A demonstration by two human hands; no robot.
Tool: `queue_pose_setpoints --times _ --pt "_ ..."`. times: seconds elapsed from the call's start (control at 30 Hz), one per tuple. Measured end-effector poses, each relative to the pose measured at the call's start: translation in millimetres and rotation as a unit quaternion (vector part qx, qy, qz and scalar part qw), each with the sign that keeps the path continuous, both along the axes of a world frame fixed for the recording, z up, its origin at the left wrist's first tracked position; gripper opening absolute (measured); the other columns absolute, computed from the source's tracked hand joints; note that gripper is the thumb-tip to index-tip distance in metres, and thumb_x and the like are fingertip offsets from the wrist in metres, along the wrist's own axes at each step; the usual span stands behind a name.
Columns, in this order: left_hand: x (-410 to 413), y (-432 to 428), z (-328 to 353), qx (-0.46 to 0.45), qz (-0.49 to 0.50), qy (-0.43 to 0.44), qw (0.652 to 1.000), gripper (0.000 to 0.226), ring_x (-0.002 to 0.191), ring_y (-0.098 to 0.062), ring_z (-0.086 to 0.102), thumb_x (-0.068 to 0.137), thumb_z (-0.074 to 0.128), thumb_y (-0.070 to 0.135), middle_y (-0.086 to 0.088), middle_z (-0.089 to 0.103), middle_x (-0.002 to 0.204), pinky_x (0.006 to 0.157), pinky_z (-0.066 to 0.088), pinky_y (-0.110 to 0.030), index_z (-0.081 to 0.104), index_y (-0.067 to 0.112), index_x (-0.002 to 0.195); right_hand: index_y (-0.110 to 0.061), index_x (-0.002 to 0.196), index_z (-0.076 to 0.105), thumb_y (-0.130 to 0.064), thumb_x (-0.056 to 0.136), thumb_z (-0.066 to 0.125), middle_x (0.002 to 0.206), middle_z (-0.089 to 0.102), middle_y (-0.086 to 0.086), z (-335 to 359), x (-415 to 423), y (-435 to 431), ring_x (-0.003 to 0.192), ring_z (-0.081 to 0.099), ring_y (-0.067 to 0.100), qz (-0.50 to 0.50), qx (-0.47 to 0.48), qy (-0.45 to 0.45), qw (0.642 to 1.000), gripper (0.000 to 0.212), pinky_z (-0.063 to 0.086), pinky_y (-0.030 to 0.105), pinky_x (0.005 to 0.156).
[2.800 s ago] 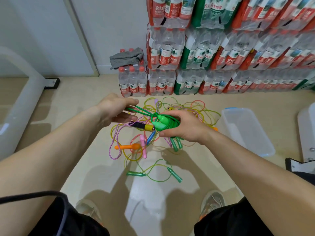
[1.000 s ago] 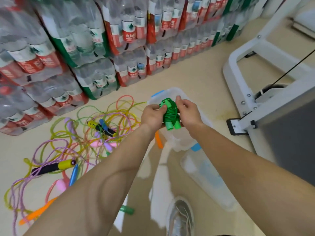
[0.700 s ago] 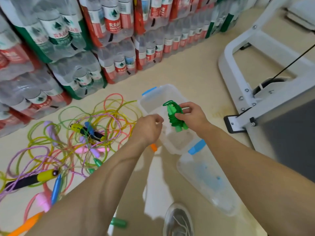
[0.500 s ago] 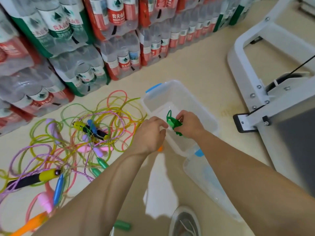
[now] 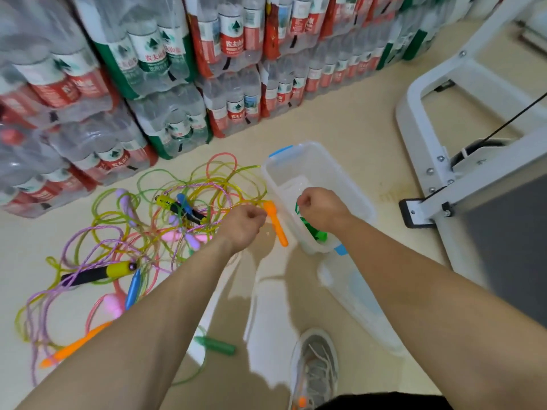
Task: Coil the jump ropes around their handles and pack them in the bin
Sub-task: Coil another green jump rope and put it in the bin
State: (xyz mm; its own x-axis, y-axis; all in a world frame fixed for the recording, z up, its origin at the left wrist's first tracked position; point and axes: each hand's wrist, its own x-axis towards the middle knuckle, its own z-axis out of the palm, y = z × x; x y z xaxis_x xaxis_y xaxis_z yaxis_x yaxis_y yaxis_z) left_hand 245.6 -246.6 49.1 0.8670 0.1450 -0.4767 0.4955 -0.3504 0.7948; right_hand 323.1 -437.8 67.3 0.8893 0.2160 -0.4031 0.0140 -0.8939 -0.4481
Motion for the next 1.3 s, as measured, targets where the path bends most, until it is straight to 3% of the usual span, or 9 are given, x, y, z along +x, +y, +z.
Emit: queue_pose_setpoints --times 0.1,0.23,0.4,0.63,0.83,0.93,1.1,1.23,1.3 --pt "-38.6 18.5 16.3 0.030 -0.010 0.037 0.999 0.012 0.081 -0.026 0.066 0.092 0.062 0.019 -0.006 0.069 0.085 0.066 0.045 -0.027 0.070 0.020 0.083 -0.019 0.104 0.070 -0.016 0.091 0.052 0.109 0.069 -0.001 26.0 -35.6 25.1 0.104 0.062 0.022 0.016 0.030 -0.028 0.999 0.022 0.053 0.034 0.088" --pt "-103.8 39.6 30.9 0.035 -0.007 0.062 0.997 0.011 0.074 -0.018 0.061 0.099 0.055 0.016 -0.005 0.071 0.095 0.052 0.044 -0.020 0.066 0.014 0.100 -0.018 0.094 0.072 -0.016 0.089 0.056 0.105 0.073 0.004 19.5 -97.4 63.8 0.103 0.065 0.025 0.068 0.050 0.015 0.996 0.017 0.052 0.034 0.091" --pt "-186.1 75.8 10.7 0.110 -0.004 0.126 0.986 0.020 0.097 -0.026 0.066 0.098 0.050 0.018 -0.009 0.073 0.110 0.089 0.053 -0.035 0.068 0.014 0.107 -0.021 0.098 0.069 -0.022 0.091 0.057 0.112 0.070 0.004 -28.5 -171.9 99.3 0.108 0.063 0.025 0.134 0.009 0.099 0.986 0.014 0.050 0.031 0.092" --pt "-271.5 115.5 -44.0 0.198 -0.058 0.230 0.951 0.033 0.119 -0.032 0.060 0.097 0.048 0.014 -0.014 0.066 0.128 0.097 0.047 -0.032 0.064 0.006 0.125 -0.014 0.113 0.066 -0.016 0.090 0.057 0.122 0.064 0.012 -103.9 -240.2 129.6 0.113 0.060 0.031 0.175 -0.053 0.176 0.967 0.025 0.049 0.034 0.095" --pt "-292.0 136.0 -80.5 0.183 -0.034 0.262 0.947 0.017 0.091 -0.021 0.054 0.093 0.058 0.030 0.002 0.057 0.091 0.077 0.040 -0.027 0.057 0.022 0.078 -0.019 0.113 0.059 -0.025 0.082 0.062 0.114 0.059 0.008 -142.7 -260.9 140.4 0.107 0.061 0.033 0.198 -0.129 0.161 0.958 0.031 0.053 0.042 0.091" --pt "-291.2 140.3 -94.8 0.166 -0.031 0.272 0.947 0.013 0.087 -0.019 0.057 0.087 0.061 0.031 0.005 0.060 0.086 0.072 0.042 -0.028 0.057 0.027 0.076 -0.019 0.109 0.061 -0.021 0.084 0.063 0.112 0.063 0.006 -150.9 -252.8 147.4 0.104 0.062 0.029 0.205 -0.109 0.155 0.960 0.024 0.051 0.037 0.087" --pt "-265.4 140.7 -85.2 0.170 0.083 0.185 0.964 0.025 0.080 -0.027 0.059 0.096 0.048 0.034 -0.008 0.066 0.088 0.071 0.043 -0.029 0.057 0.020 0.077 -0.014 0.092 0.063 -0.023 0.094 0.054 0.091 0.063 0.007 -113.3 -216.2 169.5 0.084 0.058 0.028 0.062 0.042 0.178 0.981 0.012 0.043 0.032 0.069" --pt "-236.9 135.1 -48.5 0.106 0.202 0.085 0.970 0.011 0.079 -0.021 0.060 0.097 0.052 0.020 -0.005 0.068 0.093 0.074 0.046 -0.028 0.063 0.022 0.100 -0.008 0.090 0.068 -0.023 0.093 0.059 0.086 0.064 0.007 -49.4 -188.1 182.9 0.083 0.059 0.024 0.102 0.087 0.154 0.979 0.018 0.039 0.030 0.064" --pt "-222.9 134.4 -20.4 0.067 0.193 0.040 0.978 0.028 0.087 -0.016 0.061 0.090 0.055 0.013 -0.002 0.064 0.103 0.082 0.048 -0.026 0.066 0.028 0.110 -0.014 0.094 0.072 -0.017 0.089 0.069 0.090 0.064 -0.002 -16.3 -179.8 188.0 0.083 0.060 0.014 0.125 0.124 0.140 0.974 0.007 0.043 0.024 0.067"
